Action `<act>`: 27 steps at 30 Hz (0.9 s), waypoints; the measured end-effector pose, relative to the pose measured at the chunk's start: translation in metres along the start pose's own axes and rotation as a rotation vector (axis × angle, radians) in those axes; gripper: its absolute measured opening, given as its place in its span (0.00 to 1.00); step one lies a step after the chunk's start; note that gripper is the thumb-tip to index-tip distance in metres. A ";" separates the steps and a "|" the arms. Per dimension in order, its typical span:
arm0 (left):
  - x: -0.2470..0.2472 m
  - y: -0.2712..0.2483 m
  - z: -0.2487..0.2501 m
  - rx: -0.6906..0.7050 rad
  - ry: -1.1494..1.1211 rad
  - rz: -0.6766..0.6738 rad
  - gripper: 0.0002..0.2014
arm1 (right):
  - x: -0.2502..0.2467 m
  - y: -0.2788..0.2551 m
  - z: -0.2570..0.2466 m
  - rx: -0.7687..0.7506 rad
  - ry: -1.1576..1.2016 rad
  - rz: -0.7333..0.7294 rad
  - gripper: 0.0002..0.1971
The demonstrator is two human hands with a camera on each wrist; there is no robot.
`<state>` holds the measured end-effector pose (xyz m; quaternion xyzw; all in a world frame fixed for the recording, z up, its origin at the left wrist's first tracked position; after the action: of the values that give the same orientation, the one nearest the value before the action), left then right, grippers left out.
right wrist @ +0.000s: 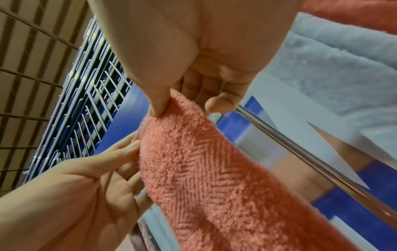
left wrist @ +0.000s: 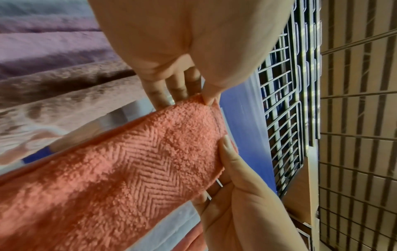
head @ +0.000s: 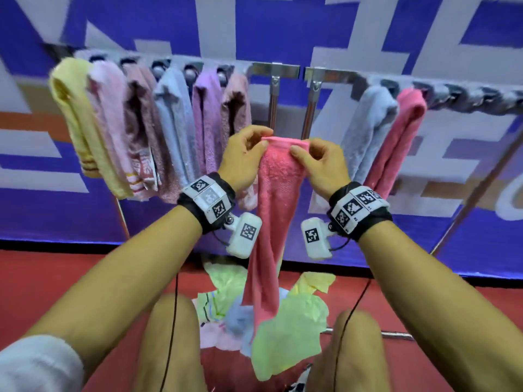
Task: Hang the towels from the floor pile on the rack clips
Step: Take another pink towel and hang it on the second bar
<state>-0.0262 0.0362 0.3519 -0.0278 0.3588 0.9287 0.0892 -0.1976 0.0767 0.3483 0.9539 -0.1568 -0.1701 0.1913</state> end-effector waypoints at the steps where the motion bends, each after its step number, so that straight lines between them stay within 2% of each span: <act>1: 0.000 0.012 0.009 0.017 0.010 -0.013 0.12 | -0.005 0.007 -0.012 -0.011 0.002 0.006 0.13; 7: 0.001 0.073 0.066 0.120 -0.037 -0.023 0.12 | -0.035 0.042 -0.084 -0.124 0.029 0.062 0.04; 12: 0.001 0.109 0.104 0.164 -0.118 0.021 0.10 | -0.055 0.062 -0.129 -0.191 0.116 0.120 0.05; 15: 0.005 0.120 0.112 0.161 -0.168 0.027 0.10 | -0.055 0.067 -0.134 -0.150 0.156 0.097 0.07; 20: 0.011 0.127 0.109 0.144 -0.215 0.032 0.09 | -0.039 0.069 -0.123 -0.017 0.190 -0.117 0.08; 25: 0.016 0.121 0.101 0.030 -0.356 0.075 0.11 | -0.042 0.077 -0.128 -0.064 0.261 -0.025 0.10; 27: 0.025 0.112 0.092 -0.031 -0.408 0.029 0.20 | -0.046 0.081 -0.130 -0.063 0.274 0.010 0.07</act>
<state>-0.0701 0.0197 0.4912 0.1647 0.3192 0.9218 0.1460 -0.2078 0.0632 0.5068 0.9610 -0.1284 -0.0421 0.2414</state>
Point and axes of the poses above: each hand's wrist, its own y-axis towards the middle knuckle, its own x-axis out of the palm, z = x × y, the point moved 4 cm from there along y, towards the middle knuckle, and after that the axes turned 8 degrees about x, right-handed, at the moved point
